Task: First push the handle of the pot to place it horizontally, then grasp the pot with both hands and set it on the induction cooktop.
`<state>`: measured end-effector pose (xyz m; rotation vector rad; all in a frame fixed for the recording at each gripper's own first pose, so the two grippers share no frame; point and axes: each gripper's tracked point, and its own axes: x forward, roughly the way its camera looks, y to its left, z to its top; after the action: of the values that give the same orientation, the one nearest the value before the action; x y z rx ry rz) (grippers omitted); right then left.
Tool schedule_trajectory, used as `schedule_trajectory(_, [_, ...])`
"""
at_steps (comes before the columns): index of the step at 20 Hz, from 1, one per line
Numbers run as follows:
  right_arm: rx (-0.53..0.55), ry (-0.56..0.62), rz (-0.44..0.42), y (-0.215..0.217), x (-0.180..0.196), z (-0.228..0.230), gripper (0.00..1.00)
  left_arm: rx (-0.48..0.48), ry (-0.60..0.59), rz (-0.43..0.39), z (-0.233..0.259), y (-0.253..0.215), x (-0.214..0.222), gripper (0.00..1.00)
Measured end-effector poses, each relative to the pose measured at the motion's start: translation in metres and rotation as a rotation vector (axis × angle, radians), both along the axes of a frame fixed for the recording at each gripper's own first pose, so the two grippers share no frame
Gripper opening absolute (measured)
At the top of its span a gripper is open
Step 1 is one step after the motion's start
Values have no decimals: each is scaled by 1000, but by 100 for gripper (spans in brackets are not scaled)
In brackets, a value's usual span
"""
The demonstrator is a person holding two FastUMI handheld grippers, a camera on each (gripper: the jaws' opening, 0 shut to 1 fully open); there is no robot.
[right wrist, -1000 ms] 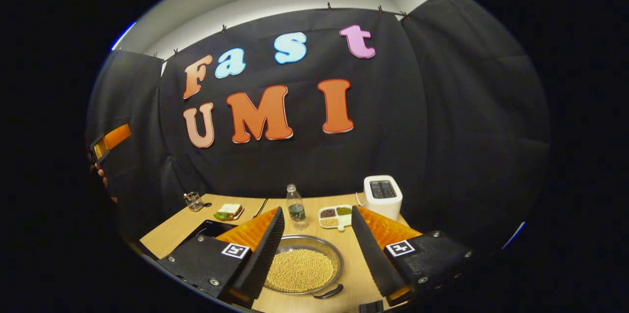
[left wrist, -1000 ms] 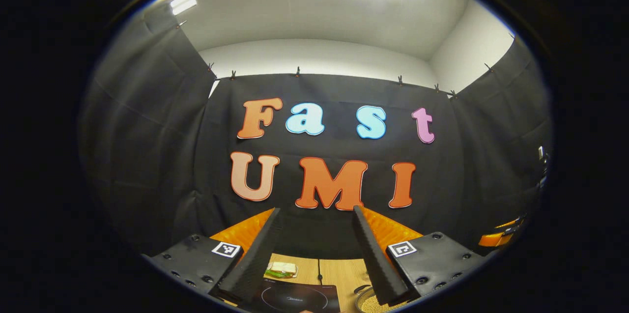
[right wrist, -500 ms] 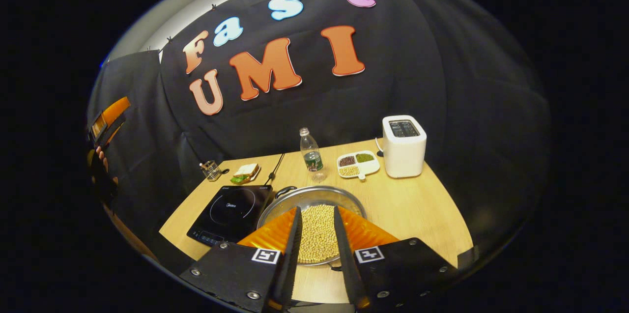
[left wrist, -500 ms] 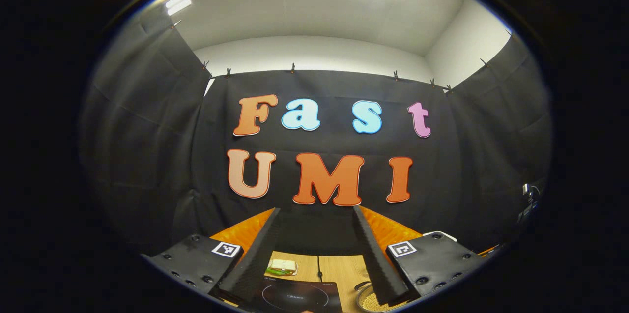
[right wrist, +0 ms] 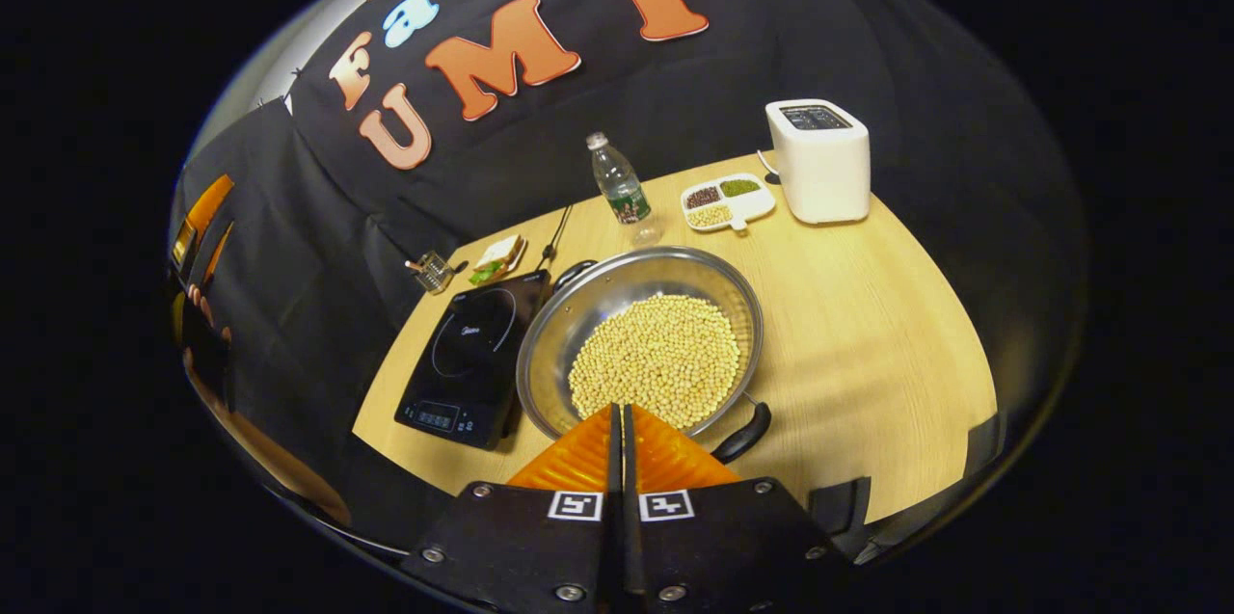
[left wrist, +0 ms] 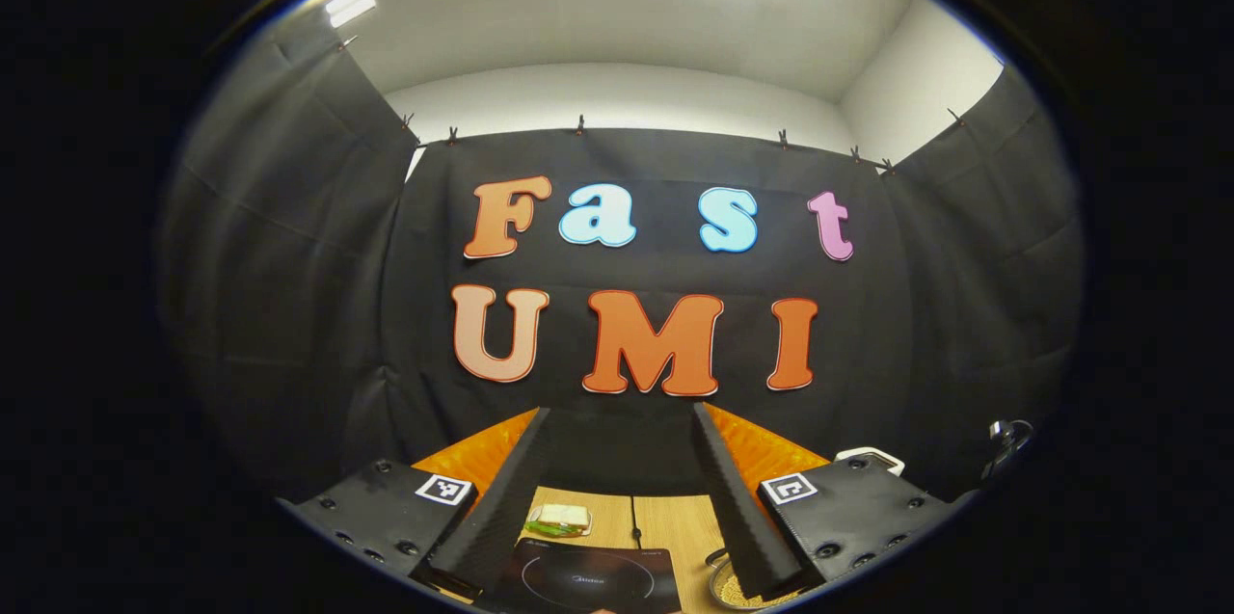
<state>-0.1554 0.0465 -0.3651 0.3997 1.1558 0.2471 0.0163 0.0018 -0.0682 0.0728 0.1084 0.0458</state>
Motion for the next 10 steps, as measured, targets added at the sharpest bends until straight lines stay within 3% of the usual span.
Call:
schedule_trajectory(4, [2,105,74,12,-25,-19,0,8,10,4,-5,6,1,94])
schedule_trajectory(10, [-3,250,89,15,-50,-52,0,14,32,12,-16,15,1,93])
